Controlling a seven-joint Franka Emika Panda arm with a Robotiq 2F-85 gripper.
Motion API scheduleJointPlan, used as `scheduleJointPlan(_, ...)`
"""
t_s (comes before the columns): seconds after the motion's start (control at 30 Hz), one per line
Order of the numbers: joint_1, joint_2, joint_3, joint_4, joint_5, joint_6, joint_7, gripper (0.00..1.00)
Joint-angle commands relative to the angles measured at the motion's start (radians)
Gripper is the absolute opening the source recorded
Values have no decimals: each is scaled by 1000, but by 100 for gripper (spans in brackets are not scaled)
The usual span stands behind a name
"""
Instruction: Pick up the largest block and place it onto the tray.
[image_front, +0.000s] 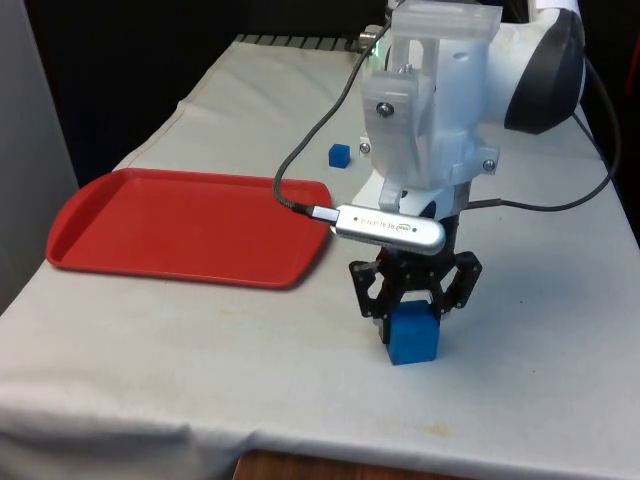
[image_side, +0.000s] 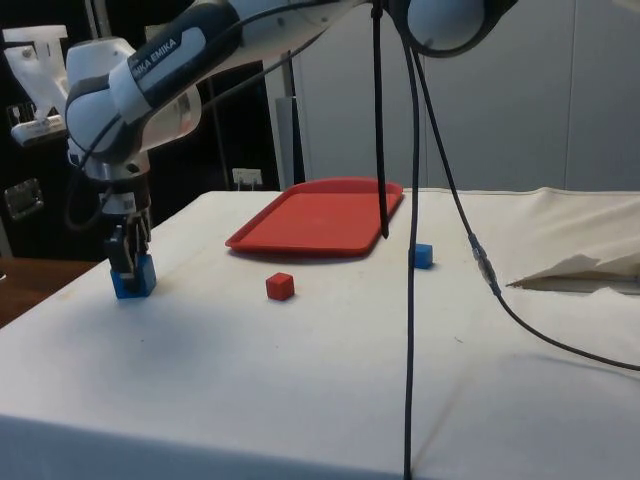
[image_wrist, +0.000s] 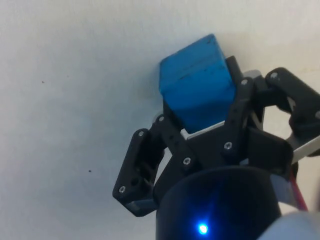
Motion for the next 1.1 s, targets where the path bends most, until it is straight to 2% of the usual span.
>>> scheduleJointPlan(0.0,0,1,0,1,0,0,0,0)
scheduleJointPlan(0.03,-13,20,2,40,-1,-18,9,0)
scheduleJointPlan(0.17,-13,21,2,41,-1,-18,9,0)
scheduleJointPlan(0.27,-9,1,-5,32,-4,-29,8,0)
scheduleJointPlan(0.3,-1,2,-3,9,0,0,1,0)
scheduleJointPlan(0.33,-7,-4,-8,32,-4,-32,8,0)
scheduleJointPlan(0.5,-3,-16,-31,59,-1,-77,12,0)
scheduleJointPlan(0.6,-1,-30,-37,60,-2,-93,11,0)
scheduleJointPlan(0.63,-2,-22,-36,60,0,-81,9,0)
scheduleJointPlan(0.67,1,-39,-41,60,-3,-103,11,0)
scheduleJointPlan(0.87,5,-65,-53,61,-4,-140,9,0)
scheduleJointPlan(0.9,5,-62,-52,61,0,-130,7,0)
scheduleJointPlan(1.07,8,-90,-65,57,-4,-174,3,0)
